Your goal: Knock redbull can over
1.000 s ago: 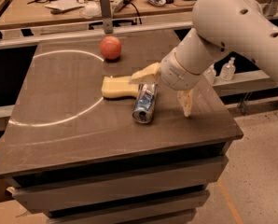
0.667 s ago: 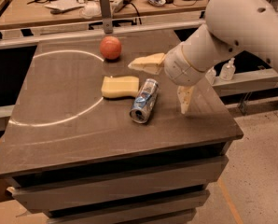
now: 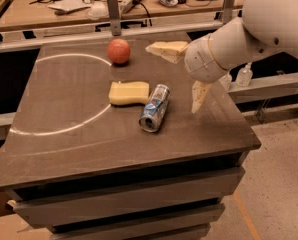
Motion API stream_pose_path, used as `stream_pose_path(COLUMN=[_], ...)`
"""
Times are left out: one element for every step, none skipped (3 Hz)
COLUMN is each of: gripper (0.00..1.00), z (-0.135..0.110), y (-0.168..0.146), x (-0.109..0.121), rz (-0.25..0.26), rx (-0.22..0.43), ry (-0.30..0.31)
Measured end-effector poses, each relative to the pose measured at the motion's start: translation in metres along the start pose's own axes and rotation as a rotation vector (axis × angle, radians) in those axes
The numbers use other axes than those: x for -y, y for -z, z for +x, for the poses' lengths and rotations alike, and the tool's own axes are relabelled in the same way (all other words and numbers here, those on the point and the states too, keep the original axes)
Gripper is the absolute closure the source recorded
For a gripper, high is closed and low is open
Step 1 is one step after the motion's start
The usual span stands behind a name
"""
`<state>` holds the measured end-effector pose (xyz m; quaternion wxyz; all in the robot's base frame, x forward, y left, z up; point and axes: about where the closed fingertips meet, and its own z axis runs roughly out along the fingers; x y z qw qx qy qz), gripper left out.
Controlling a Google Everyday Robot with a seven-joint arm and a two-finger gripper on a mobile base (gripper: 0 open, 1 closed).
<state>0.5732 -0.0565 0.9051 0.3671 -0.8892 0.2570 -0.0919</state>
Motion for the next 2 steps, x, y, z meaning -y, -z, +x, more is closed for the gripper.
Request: stream_pose_path(gripper=[0.00, 0.00], z=[0.0076, 0.0094], y=[0.0090, 0.0109], x=[0.0068, 0.0093], rz=[0.088, 0.105], rx=[-0.014, -0.021], ry=[-0.075, -0.082])
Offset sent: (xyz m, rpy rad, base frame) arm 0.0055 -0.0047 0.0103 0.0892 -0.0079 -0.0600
